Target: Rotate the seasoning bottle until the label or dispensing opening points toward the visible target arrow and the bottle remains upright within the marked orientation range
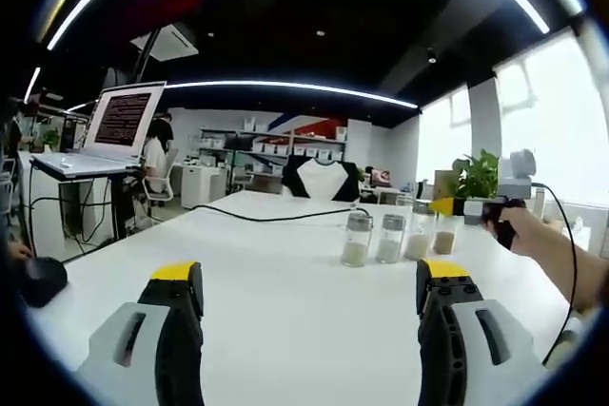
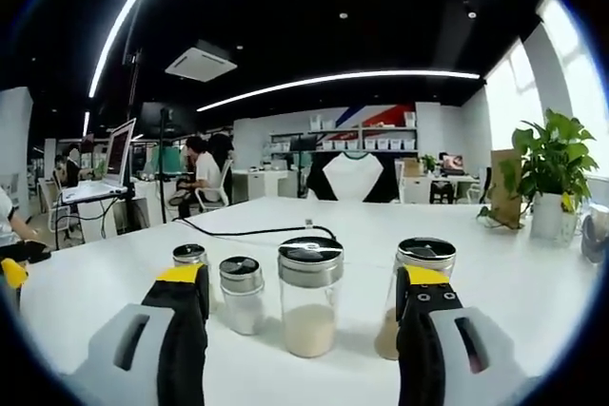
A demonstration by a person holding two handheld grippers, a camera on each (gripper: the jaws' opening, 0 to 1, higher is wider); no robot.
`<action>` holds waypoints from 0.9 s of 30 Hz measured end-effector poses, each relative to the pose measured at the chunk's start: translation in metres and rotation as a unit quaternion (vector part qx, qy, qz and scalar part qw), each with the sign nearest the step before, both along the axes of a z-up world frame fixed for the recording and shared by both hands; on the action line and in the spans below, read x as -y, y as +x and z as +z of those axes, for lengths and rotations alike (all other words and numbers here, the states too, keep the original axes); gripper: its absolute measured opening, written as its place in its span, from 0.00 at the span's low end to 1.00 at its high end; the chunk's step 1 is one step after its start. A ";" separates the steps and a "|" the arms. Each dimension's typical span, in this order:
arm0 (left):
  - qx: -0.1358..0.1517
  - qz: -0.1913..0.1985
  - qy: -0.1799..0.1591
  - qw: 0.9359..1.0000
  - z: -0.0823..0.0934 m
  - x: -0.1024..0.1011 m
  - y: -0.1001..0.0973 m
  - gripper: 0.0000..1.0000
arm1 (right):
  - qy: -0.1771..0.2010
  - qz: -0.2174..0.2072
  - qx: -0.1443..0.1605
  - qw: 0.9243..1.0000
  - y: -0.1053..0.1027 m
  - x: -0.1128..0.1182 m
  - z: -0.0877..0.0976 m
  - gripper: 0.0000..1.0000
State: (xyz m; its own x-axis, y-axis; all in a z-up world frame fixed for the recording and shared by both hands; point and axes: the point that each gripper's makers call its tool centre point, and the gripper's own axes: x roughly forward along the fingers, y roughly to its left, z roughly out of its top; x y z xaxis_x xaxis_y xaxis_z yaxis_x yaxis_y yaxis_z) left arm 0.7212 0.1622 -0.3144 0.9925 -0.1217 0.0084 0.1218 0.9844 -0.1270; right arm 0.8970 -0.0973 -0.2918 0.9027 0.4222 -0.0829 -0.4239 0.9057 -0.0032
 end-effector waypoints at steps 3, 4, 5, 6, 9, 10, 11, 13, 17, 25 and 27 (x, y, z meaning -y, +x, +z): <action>-0.001 0.000 -0.001 1.000 -0.001 0.000 0.000 0.98 | 0.002 0.004 -0.001 1.000 0.003 -0.002 -0.002 0.77; -0.002 0.000 0.000 1.000 -0.001 0.000 0.000 0.98 | 0.002 0.006 -0.003 1.000 0.004 -0.003 -0.003 0.76; -0.003 0.001 0.003 1.000 -0.001 0.000 0.001 0.98 | 0.005 0.015 -0.003 1.000 0.004 -0.005 -0.004 0.75; -0.003 0.005 0.009 1.000 -0.001 -0.002 0.001 0.98 | 0.009 0.025 -0.007 1.000 0.004 -0.007 -0.004 0.73; -0.001 0.006 0.005 1.000 0.000 -0.004 0.001 0.98 | 0.003 0.022 -0.007 1.000 0.008 -0.006 -0.005 0.72; -0.001 0.006 0.004 1.000 -0.001 -0.005 0.001 0.98 | 0.002 0.024 -0.006 1.000 0.009 -0.006 -0.005 0.71; -0.001 0.007 0.003 1.000 -0.001 -0.005 0.001 0.98 | 0.002 0.027 -0.005 1.000 0.010 -0.007 -0.004 0.70; -0.003 0.007 0.005 1.000 -0.002 -0.006 0.002 0.98 | 0.000 0.033 -0.001 0.999 0.010 -0.008 -0.002 0.69; -0.005 0.010 0.000 1.000 -0.003 -0.012 0.002 0.98 | -0.005 0.035 0.003 0.999 0.013 -0.008 -0.001 0.64; 0.001 0.016 0.009 1.000 0.000 -0.015 0.001 0.98 | -0.007 0.043 0.015 0.999 0.027 -0.008 -0.005 0.55; 0.000 0.011 0.009 1.000 0.000 -0.012 0.002 0.98 | -0.001 0.044 0.017 0.999 0.029 -0.008 -0.003 0.52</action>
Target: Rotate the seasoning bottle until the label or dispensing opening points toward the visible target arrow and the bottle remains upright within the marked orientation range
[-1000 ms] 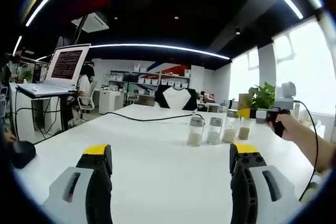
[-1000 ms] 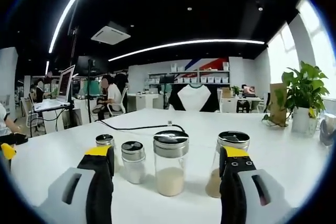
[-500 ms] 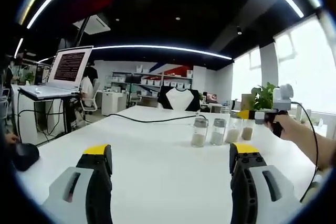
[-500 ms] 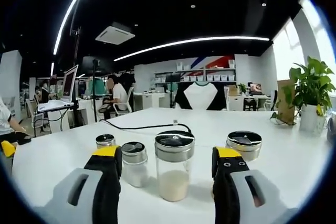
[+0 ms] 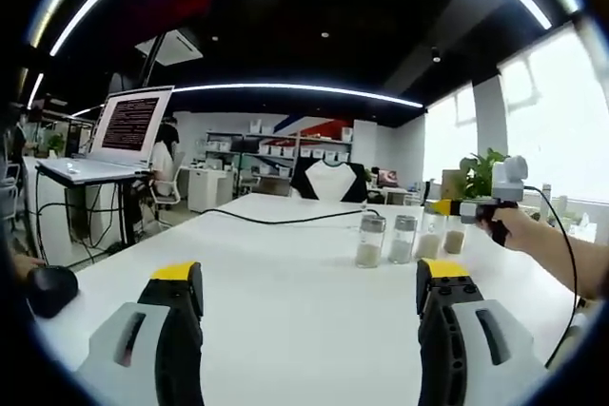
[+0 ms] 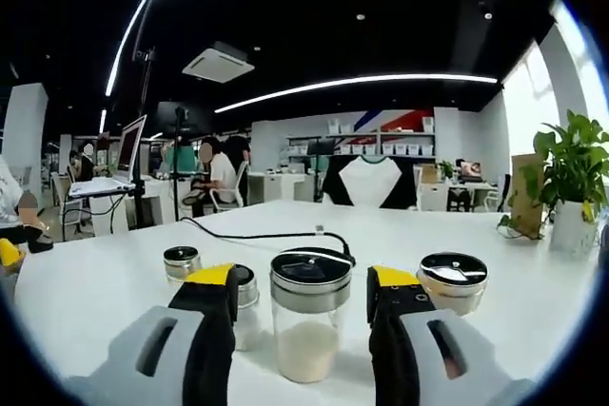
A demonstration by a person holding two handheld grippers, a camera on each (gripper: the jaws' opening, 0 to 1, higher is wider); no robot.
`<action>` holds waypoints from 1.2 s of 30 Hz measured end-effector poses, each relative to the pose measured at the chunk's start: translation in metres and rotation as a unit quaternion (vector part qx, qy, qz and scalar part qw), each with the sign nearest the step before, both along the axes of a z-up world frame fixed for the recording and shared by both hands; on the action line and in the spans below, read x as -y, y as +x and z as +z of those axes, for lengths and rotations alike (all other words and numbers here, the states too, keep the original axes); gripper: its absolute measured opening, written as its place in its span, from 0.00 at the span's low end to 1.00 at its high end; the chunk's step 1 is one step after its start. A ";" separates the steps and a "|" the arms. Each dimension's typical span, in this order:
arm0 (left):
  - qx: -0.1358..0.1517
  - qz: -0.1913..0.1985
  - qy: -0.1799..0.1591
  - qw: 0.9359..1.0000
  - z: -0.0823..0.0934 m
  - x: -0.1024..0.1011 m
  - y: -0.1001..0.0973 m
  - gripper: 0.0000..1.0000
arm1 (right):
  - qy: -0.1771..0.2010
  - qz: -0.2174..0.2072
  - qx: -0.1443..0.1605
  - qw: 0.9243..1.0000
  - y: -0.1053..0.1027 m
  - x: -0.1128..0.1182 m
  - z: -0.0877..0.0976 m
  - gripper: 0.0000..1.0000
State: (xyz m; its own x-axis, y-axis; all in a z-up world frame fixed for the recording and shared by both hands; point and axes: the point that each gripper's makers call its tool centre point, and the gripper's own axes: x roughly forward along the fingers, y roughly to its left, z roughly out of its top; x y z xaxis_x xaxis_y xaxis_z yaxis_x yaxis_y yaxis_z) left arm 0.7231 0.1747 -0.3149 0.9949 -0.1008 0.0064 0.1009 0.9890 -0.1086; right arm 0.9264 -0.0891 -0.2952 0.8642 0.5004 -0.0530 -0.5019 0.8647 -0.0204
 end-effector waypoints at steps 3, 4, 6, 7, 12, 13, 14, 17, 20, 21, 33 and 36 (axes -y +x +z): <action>-0.003 -0.003 0.000 1.000 -0.001 0.002 0.001 0.98 | -0.006 -0.002 -0.003 1.000 0.007 -0.001 -0.001 0.51; -0.003 -0.003 0.000 1.000 -0.002 0.002 0.001 0.98 | -0.012 -0.003 -0.003 1.000 0.009 -0.001 -0.002 0.51; -0.002 -0.004 0.000 1.000 -0.001 0.002 0.001 0.98 | -0.012 -0.003 -0.002 1.000 0.011 -0.002 -0.002 0.51; -0.002 -0.004 0.000 1.000 -0.001 0.003 0.001 0.98 | -0.011 -0.001 -0.003 1.000 0.013 -0.003 -0.002 0.49; -0.003 -0.005 -0.002 1.000 -0.002 0.002 0.001 0.98 | -0.002 0.000 -0.014 1.000 0.018 -0.004 -0.007 0.43; -0.003 -0.005 -0.001 1.000 -0.002 0.002 0.001 0.98 | 0.003 0.000 -0.017 1.000 0.019 -0.005 -0.008 0.43; -0.003 -0.004 -0.001 1.000 -0.002 0.001 0.001 0.98 | 0.004 0.000 -0.016 1.000 0.020 -0.005 -0.009 0.42; -0.004 -0.005 -0.001 1.000 -0.002 0.001 0.001 0.98 | 0.005 0.004 -0.015 1.000 0.022 -0.008 -0.010 0.40; -0.007 -0.006 -0.002 1.000 -0.004 0.002 0.002 0.98 | 0.007 0.004 -0.019 1.000 0.024 -0.009 -0.011 0.41; -0.007 -0.007 -0.002 1.000 -0.005 0.003 0.002 0.98 | 0.003 0.004 -0.016 1.000 0.024 -0.009 -0.011 0.41; -0.009 -0.019 -0.001 1.000 -0.007 0.014 0.003 0.98 | 0.001 0.005 -0.004 1.000 0.027 -0.010 -0.013 0.39; -0.010 -0.023 0.001 1.000 -0.008 0.017 0.003 0.98 | 0.002 0.008 -0.001 1.000 0.027 -0.010 -0.013 0.39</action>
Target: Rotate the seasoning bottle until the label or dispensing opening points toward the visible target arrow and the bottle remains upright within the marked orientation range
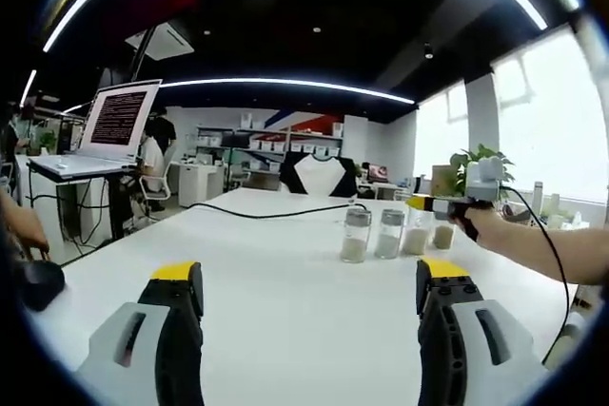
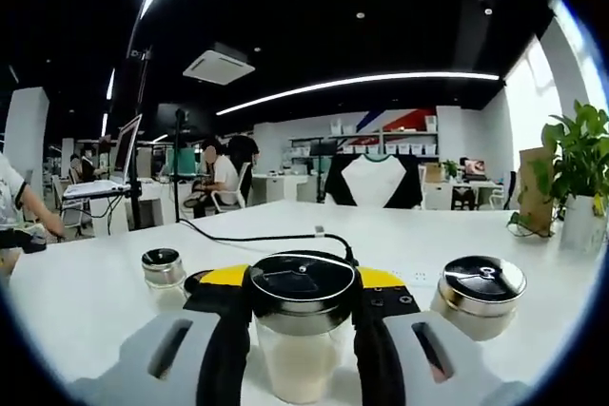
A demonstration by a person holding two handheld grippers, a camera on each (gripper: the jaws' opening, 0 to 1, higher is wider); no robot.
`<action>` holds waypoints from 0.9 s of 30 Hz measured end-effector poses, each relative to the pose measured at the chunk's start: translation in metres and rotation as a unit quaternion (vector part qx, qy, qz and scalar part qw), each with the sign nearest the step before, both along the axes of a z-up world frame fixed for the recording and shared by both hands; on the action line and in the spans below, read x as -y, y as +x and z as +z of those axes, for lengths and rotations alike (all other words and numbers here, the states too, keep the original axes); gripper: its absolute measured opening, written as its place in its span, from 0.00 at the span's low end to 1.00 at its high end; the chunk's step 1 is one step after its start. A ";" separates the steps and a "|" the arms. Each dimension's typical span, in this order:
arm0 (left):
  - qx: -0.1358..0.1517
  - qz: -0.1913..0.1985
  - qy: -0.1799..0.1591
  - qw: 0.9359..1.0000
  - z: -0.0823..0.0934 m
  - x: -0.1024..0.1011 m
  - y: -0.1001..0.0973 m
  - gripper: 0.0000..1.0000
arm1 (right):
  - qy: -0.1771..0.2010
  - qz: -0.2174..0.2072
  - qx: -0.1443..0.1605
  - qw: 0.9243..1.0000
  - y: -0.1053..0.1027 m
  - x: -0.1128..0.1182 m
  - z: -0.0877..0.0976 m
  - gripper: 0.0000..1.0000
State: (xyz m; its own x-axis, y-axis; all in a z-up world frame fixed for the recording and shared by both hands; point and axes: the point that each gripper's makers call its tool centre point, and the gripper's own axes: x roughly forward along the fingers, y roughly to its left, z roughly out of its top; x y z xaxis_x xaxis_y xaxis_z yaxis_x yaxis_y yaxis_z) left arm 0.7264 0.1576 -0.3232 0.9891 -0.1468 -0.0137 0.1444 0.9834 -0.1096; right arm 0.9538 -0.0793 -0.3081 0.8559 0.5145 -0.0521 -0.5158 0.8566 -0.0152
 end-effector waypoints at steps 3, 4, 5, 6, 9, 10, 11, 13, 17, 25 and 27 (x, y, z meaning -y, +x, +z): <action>-0.002 -0.003 0.000 1.000 -0.001 0.002 0.000 0.98 | -0.001 0.003 0.000 1.000 0.000 0.000 0.000 0.39; -0.002 -0.003 0.001 1.000 -0.002 0.003 0.001 0.98 | -0.001 0.005 0.001 1.000 0.000 0.000 0.000 0.39; -0.002 -0.003 0.001 1.000 -0.002 0.003 0.001 0.98 | 0.000 0.006 0.001 1.000 0.000 0.000 0.000 0.39; -0.002 -0.004 0.001 1.000 -0.002 0.003 0.001 0.98 | 0.000 0.006 0.001 1.000 0.000 0.000 0.000 0.39; -0.003 -0.004 0.001 1.000 -0.003 0.004 0.001 0.98 | 0.000 0.009 0.002 1.000 0.001 -0.001 -0.001 0.39; -0.003 -0.004 0.002 1.000 -0.003 0.004 0.001 0.98 | 0.000 0.010 0.001 1.000 0.001 -0.001 -0.001 0.39; -0.004 -0.005 0.002 1.000 -0.003 0.005 0.001 0.98 | 0.000 0.011 0.001 1.000 0.001 -0.001 -0.001 0.39; -0.007 -0.008 0.006 1.000 -0.004 0.006 0.002 0.98 | 0.000 0.012 0.002 1.000 0.001 -0.001 -0.001 0.39; -0.009 -0.006 0.006 1.000 -0.006 0.003 0.003 0.98 | 0.003 0.014 0.003 1.000 0.000 0.000 0.000 0.39; -0.012 0.006 0.005 1.000 -0.008 -0.006 0.004 0.98 | 0.005 0.022 0.007 1.000 -0.004 -0.002 0.000 0.39; -0.012 0.008 0.004 1.000 -0.008 -0.007 0.004 0.98 | 0.005 0.024 0.006 1.000 -0.005 -0.001 0.000 0.38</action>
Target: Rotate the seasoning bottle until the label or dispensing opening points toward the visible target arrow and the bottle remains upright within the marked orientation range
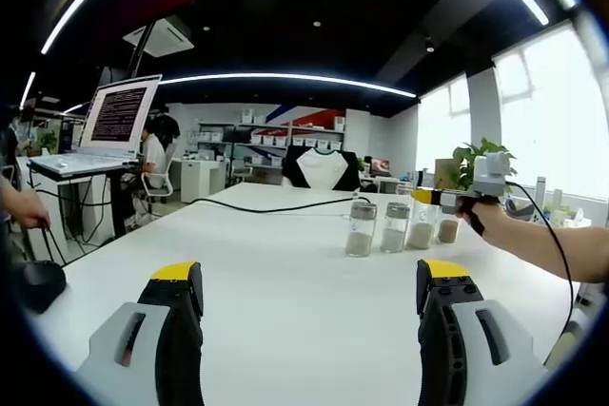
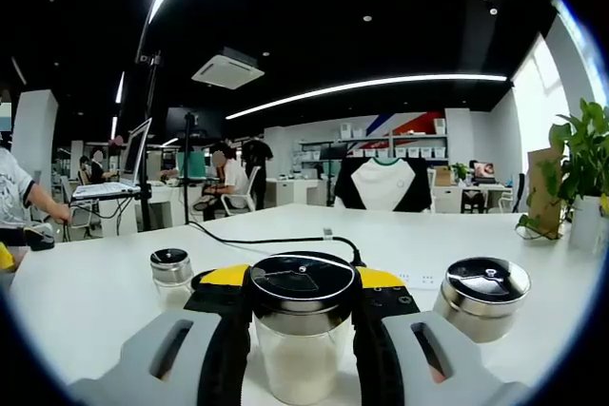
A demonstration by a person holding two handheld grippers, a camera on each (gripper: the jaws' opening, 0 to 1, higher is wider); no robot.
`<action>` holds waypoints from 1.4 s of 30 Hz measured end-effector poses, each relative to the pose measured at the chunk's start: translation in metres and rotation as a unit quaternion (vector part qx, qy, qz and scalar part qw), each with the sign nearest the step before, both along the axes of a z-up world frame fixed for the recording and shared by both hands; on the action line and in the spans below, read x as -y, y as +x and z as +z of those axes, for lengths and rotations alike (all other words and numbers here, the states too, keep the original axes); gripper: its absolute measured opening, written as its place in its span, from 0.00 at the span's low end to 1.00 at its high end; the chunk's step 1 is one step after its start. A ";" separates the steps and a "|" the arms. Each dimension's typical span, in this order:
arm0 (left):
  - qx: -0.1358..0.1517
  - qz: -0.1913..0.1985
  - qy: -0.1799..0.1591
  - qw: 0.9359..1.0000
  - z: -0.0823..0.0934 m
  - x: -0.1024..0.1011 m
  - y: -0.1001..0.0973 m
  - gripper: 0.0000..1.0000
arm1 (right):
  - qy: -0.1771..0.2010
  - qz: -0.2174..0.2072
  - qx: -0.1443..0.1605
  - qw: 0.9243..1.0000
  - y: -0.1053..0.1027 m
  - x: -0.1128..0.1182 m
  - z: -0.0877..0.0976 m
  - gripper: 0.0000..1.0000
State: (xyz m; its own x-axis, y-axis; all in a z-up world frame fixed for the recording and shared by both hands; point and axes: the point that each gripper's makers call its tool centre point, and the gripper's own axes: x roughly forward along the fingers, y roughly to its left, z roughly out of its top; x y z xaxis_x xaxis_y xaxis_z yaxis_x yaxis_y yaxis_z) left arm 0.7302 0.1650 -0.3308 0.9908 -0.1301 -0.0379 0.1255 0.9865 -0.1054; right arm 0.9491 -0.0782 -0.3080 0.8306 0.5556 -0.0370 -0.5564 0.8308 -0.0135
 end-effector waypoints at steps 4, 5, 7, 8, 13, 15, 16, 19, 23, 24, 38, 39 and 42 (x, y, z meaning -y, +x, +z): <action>0.003 0.000 -0.002 1.000 0.001 0.001 0.000 0.98 | -0.003 0.009 0.006 1.000 -0.006 0.000 0.000 0.38; 0.004 0.000 -0.003 1.000 0.001 0.001 0.000 0.98 | 0.004 0.010 0.001 1.000 -0.007 0.001 0.001 0.38; 0.004 -0.001 -0.002 1.000 0.000 0.002 0.001 0.98 | 0.008 0.010 0.000 1.000 -0.009 0.003 0.002 0.38; 0.002 -0.002 0.000 1.000 -0.001 0.004 0.001 0.98 | 0.006 0.010 0.003 1.000 -0.011 0.003 0.003 0.38; 0.003 -0.009 -0.002 1.000 -0.001 0.008 0.001 0.98 | -0.001 0.019 0.009 1.000 -0.021 0.002 0.007 0.38; 0.003 -0.010 -0.003 1.000 -0.001 0.009 0.000 0.98 | 0.003 0.022 0.010 1.000 -0.026 0.001 0.009 0.38; 0.003 -0.010 -0.003 1.000 -0.001 0.010 0.000 0.98 | 0.003 0.025 0.010 1.000 -0.029 0.000 0.011 0.38; 0.006 -0.011 -0.005 1.000 0.000 0.011 0.000 0.98 | 0.008 0.032 0.006 0.999 -0.038 -0.001 0.016 0.38; 0.007 -0.013 -0.007 1.000 0.000 0.012 0.000 0.98 | 0.016 0.043 0.002 0.999 -0.051 -0.004 0.022 0.38; 0.007 -0.014 -0.007 1.000 0.000 0.012 0.000 0.98 | 0.018 0.047 0.002 0.999 -0.053 -0.005 0.023 0.38; 0.009 -0.013 -0.009 1.000 0.003 0.012 -0.001 0.98 | 0.023 0.098 0.018 0.995 -0.105 -0.017 0.051 0.38; 0.008 -0.013 -0.009 1.000 0.002 0.013 -0.001 0.98 | 0.022 0.100 0.019 0.995 -0.106 -0.017 0.052 0.38; 0.009 -0.014 -0.010 1.000 0.003 0.014 -0.001 0.98 | 0.023 0.107 0.024 0.994 -0.116 -0.018 0.057 0.38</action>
State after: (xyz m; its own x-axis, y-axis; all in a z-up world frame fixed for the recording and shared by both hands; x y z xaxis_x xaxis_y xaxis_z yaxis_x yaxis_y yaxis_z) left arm 0.7291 0.1513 -0.3277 0.9872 -0.1583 -0.0171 0.1551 0.9804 -0.1216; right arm 0.8327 -0.0602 -0.2514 0.6935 0.7199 0.0297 -0.7200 0.6939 -0.0083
